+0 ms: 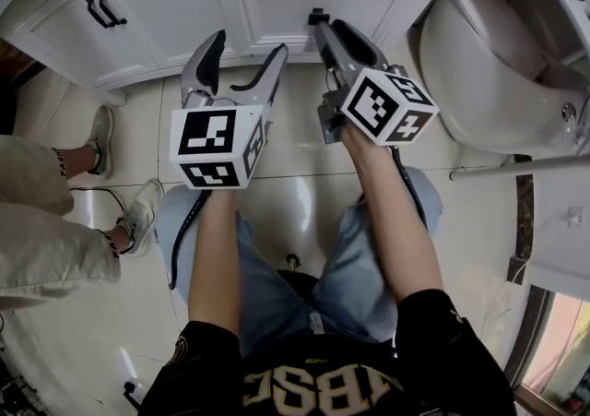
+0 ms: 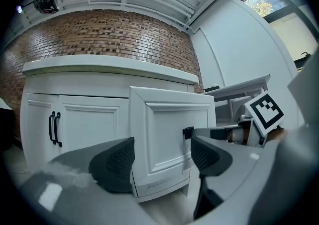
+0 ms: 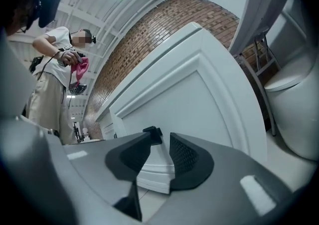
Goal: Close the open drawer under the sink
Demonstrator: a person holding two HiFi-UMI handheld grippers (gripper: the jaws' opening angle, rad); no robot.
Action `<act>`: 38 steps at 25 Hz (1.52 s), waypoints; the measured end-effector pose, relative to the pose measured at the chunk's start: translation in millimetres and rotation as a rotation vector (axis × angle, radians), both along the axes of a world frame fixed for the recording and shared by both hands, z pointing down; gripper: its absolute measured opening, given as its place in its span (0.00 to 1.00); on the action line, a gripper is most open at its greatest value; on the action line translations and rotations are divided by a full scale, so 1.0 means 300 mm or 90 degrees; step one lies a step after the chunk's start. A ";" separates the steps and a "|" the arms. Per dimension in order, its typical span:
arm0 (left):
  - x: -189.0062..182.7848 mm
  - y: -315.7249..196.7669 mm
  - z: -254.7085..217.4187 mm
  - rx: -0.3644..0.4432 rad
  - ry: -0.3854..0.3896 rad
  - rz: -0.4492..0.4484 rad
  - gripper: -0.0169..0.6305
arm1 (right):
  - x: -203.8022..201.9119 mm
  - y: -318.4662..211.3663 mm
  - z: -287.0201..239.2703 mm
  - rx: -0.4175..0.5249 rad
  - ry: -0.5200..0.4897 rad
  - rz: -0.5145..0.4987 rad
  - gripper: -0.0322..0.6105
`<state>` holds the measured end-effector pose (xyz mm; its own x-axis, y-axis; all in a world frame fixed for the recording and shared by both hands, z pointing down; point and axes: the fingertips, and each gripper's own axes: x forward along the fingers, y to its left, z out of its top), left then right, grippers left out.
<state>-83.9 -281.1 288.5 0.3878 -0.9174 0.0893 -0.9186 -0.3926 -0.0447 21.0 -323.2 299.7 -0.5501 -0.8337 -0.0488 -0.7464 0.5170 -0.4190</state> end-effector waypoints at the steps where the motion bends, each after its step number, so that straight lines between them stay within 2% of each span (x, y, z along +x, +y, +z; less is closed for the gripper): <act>1: 0.000 -0.017 0.006 -0.003 0.001 0.004 0.58 | -0.002 -0.024 -0.003 0.007 -0.007 0.004 0.24; 8: -0.002 -0.130 0.049 -0.020 0.047 0.017 0.58 | -0.013 -0.172 -0.008 0.047 -0.074 0.017 0.25; 13: -0.023 -0.211 0.078 -0.030 0.063 0.013 0.57 | -0.020 -0.274 -0.011 0.063 -0.078 -0.002 0.25; 22: -0.088 -0.280 0.155 -0.053 0.034 -0.001 0.56 | -0.021 -0.429 -0.018 0.105 -0.059 0.000 0.25; 27: -0.108 -0.281 0.144 -0.053 0.029 -0.012 0.56 | -0.020 -0.459 -0.019 0.122 -0.079 -0.004 0.25; 32: -0.098 -0.252 0.114 -0.041 0.025 0.000 0.56 | -0.014 -0.451 -0.010 0.077 -0.105 0.026 0.25; 35: -0.088 -0.225 0.092 -0.031 0.020 0.007 0.56 | -0.027 -0.431 0.024 0.034 -0.066 0.022 0.25; 38: -0.080 -0.190 0.062 -0.022 0.025 0.010 0.56 | -0.039 -0.365 0.033 0.020 -0.052 0.004 0.25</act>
<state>-107.9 -338.1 307.1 0.4056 -0.9080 0.1046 -0.9133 -0.4073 0.0056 9.4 -432.8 309.6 -0.5376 -0.8347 -0.1192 -0.7136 0.5257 -0.4631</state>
